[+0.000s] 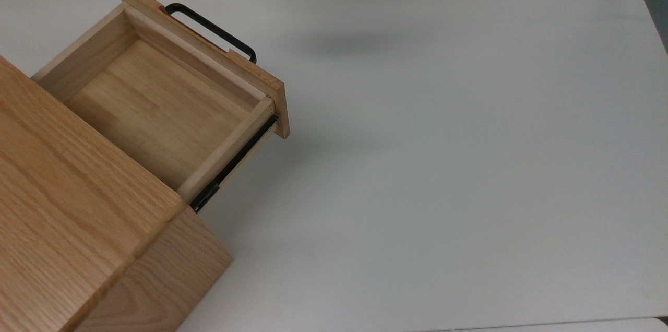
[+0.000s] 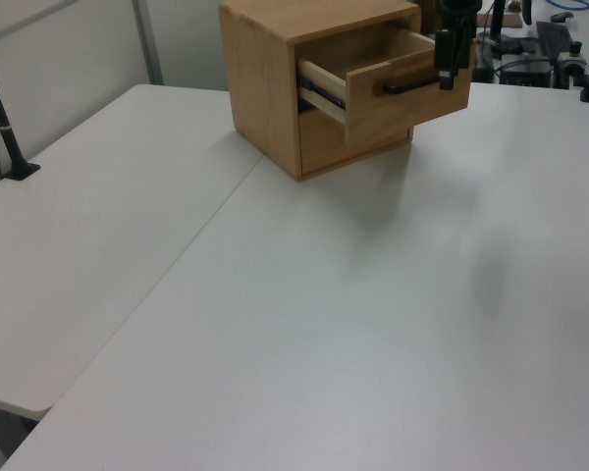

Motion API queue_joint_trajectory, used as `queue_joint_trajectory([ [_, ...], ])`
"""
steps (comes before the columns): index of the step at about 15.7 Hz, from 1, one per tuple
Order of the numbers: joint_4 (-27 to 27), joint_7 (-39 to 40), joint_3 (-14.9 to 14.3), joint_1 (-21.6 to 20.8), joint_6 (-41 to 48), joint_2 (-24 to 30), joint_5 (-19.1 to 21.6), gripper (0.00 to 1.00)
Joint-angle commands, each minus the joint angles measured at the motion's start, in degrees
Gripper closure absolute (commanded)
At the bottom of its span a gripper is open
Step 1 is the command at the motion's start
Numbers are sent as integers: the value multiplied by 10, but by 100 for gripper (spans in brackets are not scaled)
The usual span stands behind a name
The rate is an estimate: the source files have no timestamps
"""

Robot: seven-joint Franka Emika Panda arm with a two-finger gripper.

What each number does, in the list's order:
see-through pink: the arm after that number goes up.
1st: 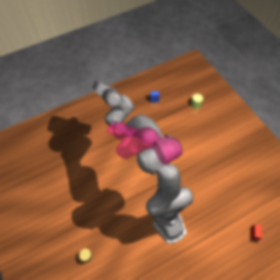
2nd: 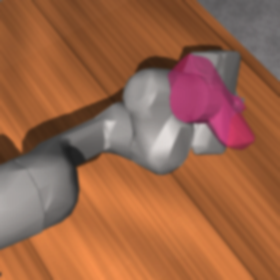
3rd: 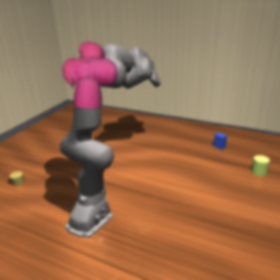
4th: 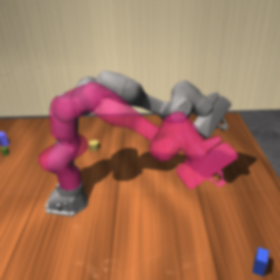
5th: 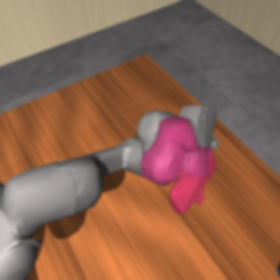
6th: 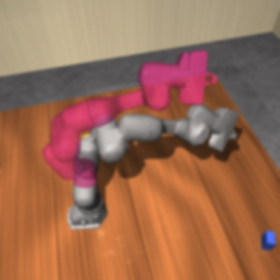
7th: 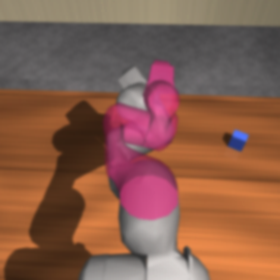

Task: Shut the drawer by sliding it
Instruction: 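Move the gripper down toward the open wooden drawer's front panel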

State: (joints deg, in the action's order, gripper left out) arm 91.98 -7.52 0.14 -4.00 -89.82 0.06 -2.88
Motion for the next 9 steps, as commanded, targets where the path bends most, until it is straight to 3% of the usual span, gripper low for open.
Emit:
queue_joint_trajectory([
  [1,0,-7,-3,9,5,5,9,0],
  [9,-2,-2,-4,8,5,6,3,0],
])
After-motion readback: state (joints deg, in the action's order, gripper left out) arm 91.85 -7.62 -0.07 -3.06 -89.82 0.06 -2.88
